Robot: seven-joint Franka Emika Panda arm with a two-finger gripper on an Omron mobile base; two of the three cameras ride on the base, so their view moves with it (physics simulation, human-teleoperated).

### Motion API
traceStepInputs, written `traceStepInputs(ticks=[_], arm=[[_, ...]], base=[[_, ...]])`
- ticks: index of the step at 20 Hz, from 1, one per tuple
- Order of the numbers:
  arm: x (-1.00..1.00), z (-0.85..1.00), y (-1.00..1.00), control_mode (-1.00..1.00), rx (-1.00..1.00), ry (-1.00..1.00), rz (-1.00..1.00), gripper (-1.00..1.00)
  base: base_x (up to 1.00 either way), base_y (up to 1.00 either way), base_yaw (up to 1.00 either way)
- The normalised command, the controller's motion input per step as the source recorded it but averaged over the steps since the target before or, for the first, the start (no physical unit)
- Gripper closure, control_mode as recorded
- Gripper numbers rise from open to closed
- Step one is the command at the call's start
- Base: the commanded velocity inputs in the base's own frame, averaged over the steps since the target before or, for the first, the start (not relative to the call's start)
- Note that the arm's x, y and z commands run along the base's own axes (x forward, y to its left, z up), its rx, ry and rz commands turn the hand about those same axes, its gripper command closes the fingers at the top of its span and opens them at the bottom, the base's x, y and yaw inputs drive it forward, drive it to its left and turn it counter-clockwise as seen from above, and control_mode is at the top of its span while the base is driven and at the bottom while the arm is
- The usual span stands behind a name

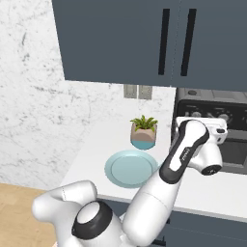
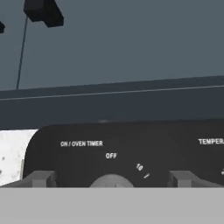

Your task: Pick up the kebab skewer and baguette bread, and place them inside the toaster oven. Close the toaster oven door and start by setting the timer.

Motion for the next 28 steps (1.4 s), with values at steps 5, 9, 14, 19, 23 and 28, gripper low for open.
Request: traceStepInputs(ticks=[5,9,14,19,23,28], arm=[[0.11,-0.17,-0.18,-1.0,0.0,0.0,0.0,-1.0],[0.09,-0.16,0.0,-1.0,0.0,0.0,0.0,-1.0],[0.02,-0.19,0.02,-1.0,0.0,0.0,0.0,-1.0],[0.03,-0.15,0.09,-1.0,0.0,0.0,0.0,-1.0],[0.07,-0.07,0.12,-1.0,0.0,0.0,0.0,-1.0],[0.25,0.0,0.06,-1.0,0.0,0.0,0.0,-1.0]], base=[[0.0,0.0,0.0],[0.0,0.0,0.0],[0.0,0.0,0.0],[0.0,0.0,0.0],[0.0,0.0,0.0],[0.0,0.0,0.0]])
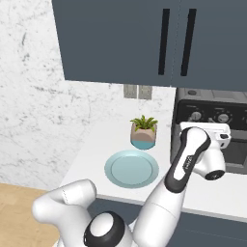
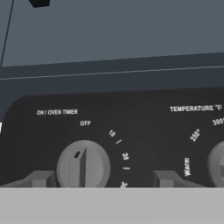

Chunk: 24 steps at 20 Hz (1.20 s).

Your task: Pick up the kebab skewer and baguette bread, and place them inside the toaster oven. Close the toaster oven door and start by setting the timer.

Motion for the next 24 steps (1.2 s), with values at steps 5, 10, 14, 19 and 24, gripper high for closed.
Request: traceStepInputs(ticks=[5,10,14,19,24], arm=[[0.3,0.0,0.04,-1.0,0.0,0.0,0.0,-1.0],[0.02,0.0,0.12,-1.0,0.0,0.0,0.0,-1.0],[0.01,0.0,0.05,-1.0,0.0,0.0,0.0,-1.0],[0.0,0.12,0.0,-1.0,0.0,0.0,0.0,-1.0],[0.01,0.2,0.0,-1.0,0.0,0.0,0.0,-1.0]], base=[[0.0,0.0,0.0],[0.0,0.0,0.0],[0.0,0.0,0.0],[0.0,0.0,0.0],[0.0,0.0,0.0]])
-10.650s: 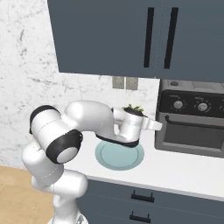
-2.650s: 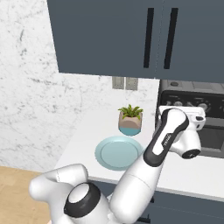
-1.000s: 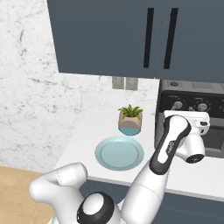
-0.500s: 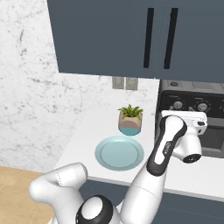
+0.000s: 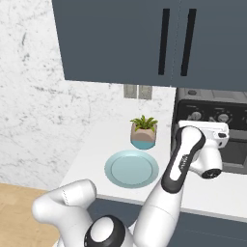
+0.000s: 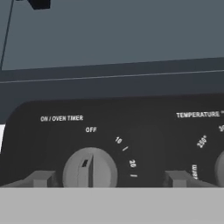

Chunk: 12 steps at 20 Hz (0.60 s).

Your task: Pick up the kebab skewer and baguette bread, and place them inside the toaster oven. Close the toaster oven door and start by setting the timer.

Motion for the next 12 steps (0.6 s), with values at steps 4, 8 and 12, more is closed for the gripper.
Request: traceStepInputs(ticks=[4,8,12], arm=[[0.0,0.13,0.0,-1.0,0.0,0.0,-0.01,-1.0],[-0.01,0.04,0.06,-1.0,0.0,0.0,-0.01,-1.0],[0.0,0.0,0.02,-1.0,0.0,0.0,-0.02,-1.0]], base=[[0.0,0.0,0.0],[0.0,0.0,0.0],[0.0,0.0,0.0]])
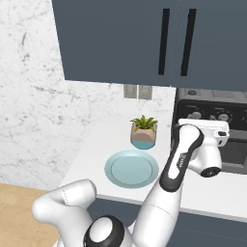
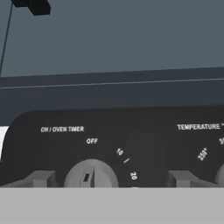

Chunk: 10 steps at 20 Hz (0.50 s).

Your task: Pick up the kebab skewer and baguette bread, and place them inside the toaster oven. Close the toaster oven door and start by setting the timer.

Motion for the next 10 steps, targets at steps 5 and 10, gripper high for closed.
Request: traceStepInputs(ticks=[5,10], arm=[[0.0,-0.01,0.23,-1.0,0.0,-0.01,-0.04,-1.0],[-0.1,0.0,0.23,-1.0,0.0,-0.02,-0.04,-1.0]], base=[[0.0,0.0,0.0],[0.0,0.0,0.0]])
